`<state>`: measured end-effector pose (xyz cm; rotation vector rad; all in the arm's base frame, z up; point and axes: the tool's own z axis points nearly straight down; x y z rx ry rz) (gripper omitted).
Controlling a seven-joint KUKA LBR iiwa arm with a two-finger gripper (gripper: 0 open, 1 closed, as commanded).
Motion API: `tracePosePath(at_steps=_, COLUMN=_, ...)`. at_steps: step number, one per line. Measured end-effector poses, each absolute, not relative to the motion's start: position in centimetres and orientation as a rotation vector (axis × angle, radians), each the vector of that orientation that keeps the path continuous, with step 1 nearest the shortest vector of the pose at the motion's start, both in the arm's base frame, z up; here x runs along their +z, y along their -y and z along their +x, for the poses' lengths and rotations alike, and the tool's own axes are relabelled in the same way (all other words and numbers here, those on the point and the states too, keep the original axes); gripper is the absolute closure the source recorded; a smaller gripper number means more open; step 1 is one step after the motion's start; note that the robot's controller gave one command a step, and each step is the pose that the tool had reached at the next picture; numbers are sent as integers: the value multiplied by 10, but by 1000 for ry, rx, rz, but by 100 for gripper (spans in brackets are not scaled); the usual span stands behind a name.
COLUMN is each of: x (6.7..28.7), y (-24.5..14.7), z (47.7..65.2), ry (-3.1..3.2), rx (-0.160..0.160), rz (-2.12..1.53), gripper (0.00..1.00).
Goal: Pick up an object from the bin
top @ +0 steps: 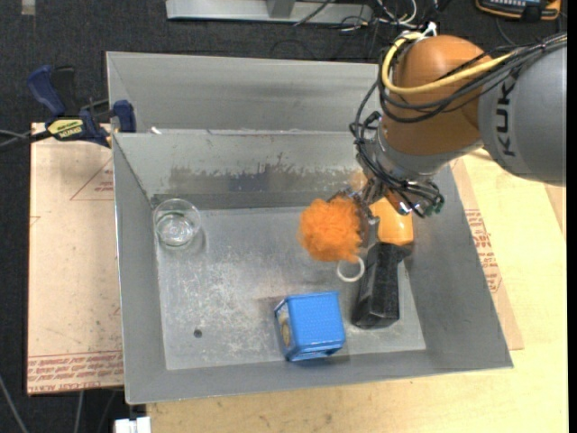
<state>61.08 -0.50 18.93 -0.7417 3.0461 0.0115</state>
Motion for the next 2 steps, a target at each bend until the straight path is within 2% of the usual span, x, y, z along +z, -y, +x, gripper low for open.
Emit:
tracePosePath(at_steps=1, x=190, y=14, z=619, ry=-3004, rx=-7, rz=-816, gripper=100)
tracePosePath(at_steps=2, x=155, y=14, z=614, ry=-3015, rx=12, rz=-884, gripper=100)
